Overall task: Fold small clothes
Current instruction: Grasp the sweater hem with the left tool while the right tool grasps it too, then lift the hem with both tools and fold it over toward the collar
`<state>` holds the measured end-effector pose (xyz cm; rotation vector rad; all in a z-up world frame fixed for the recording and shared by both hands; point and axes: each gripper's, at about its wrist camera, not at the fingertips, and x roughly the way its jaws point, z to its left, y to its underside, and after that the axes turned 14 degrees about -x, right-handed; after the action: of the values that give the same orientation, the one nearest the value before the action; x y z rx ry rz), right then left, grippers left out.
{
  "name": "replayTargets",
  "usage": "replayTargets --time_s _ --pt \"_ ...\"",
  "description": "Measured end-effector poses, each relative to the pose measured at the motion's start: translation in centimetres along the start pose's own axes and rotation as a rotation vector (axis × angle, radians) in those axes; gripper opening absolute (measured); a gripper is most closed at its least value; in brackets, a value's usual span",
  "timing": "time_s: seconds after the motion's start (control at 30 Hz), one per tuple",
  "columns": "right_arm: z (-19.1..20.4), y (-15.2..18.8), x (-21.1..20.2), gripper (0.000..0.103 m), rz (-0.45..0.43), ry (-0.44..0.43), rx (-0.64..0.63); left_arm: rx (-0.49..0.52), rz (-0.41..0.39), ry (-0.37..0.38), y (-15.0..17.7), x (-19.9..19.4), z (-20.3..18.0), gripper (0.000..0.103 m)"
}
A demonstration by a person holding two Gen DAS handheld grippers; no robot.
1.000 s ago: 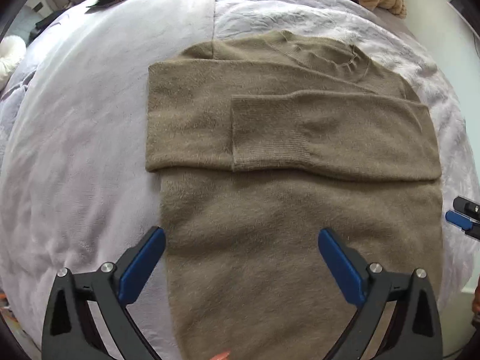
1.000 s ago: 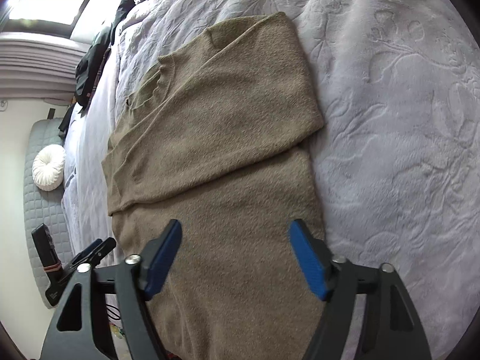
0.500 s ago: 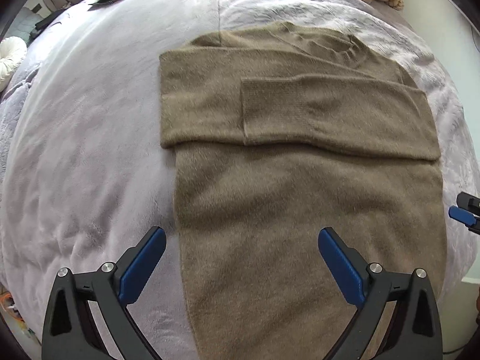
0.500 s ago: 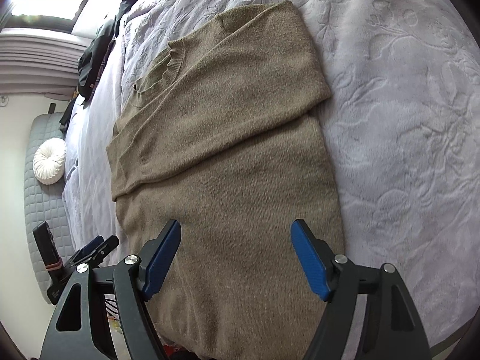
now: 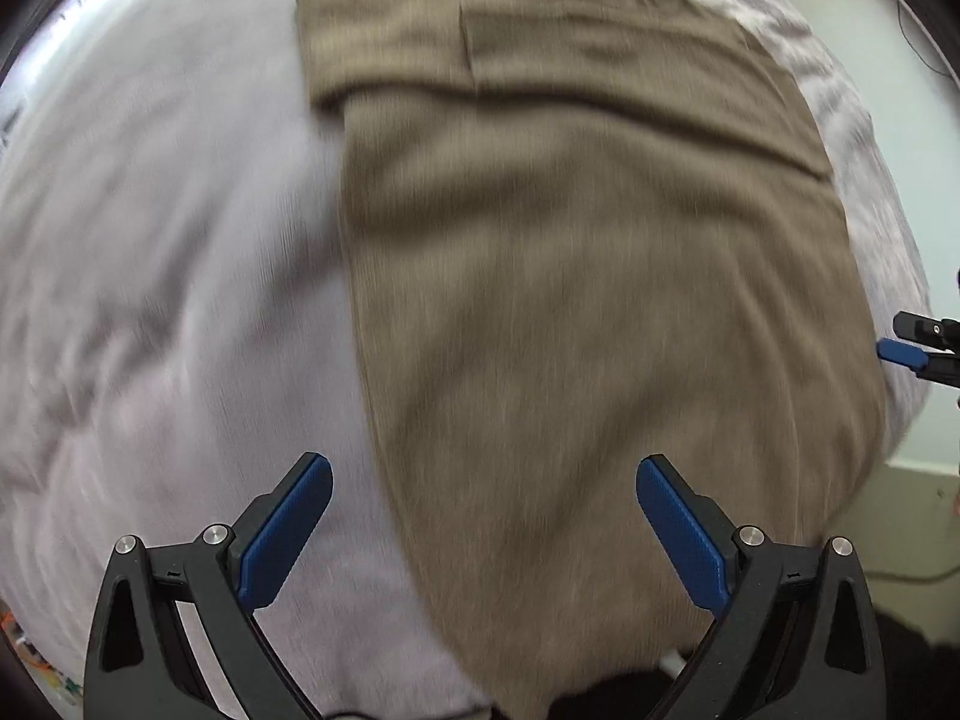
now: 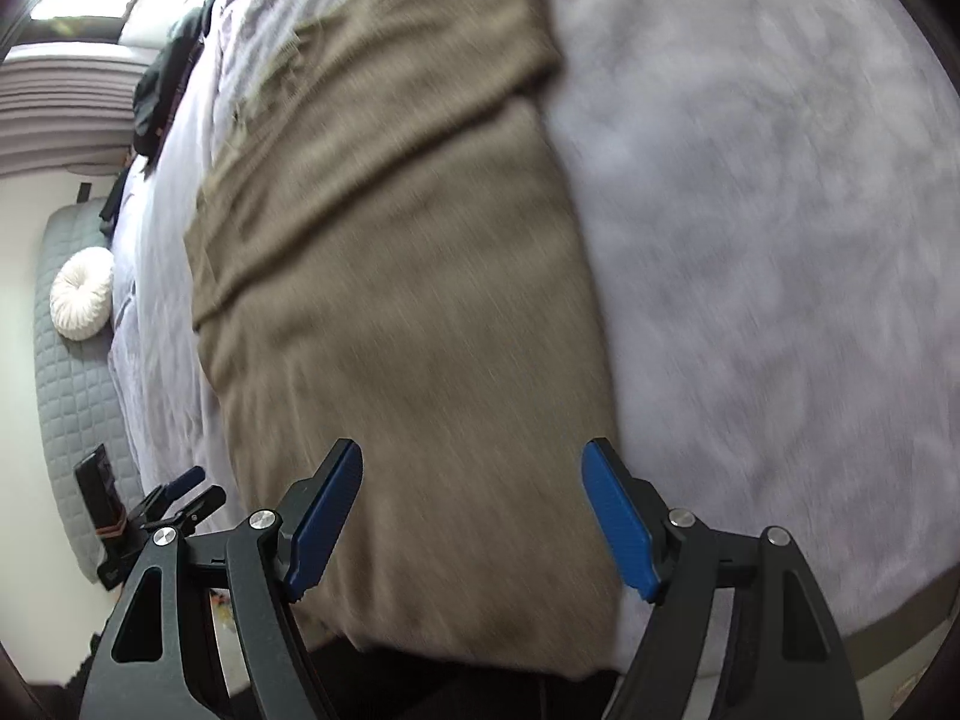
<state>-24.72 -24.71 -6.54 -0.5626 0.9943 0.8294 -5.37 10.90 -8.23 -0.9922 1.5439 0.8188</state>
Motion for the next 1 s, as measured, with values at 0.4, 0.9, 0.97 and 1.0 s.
replayTargets --time_s 0.4,0.9,0.97,1.0 --pt "-1.9 8.2 1.6 0.079 0.135 -0.182 0.018 0.034 0.223 0.164 6.8 2.3 -0.9 0.102" --pt "-1.6 11.0 4.4 0.009 0.156 -0.325 0.065 -0.033 0.235 0.294 6.6 1.1 0.4 0.001" --pt "-1.2 10.9 3.7 0.009 0.127 -0.376 0.065 -0.052 0.233 0.354 6.5 0.6 0.4 0.001" --pt "-1.0 10.8 3.4 0.009 0.110 -0.403 0.072 -0.069 0.224 0.384 6.2 0.2 0.2 0.001"
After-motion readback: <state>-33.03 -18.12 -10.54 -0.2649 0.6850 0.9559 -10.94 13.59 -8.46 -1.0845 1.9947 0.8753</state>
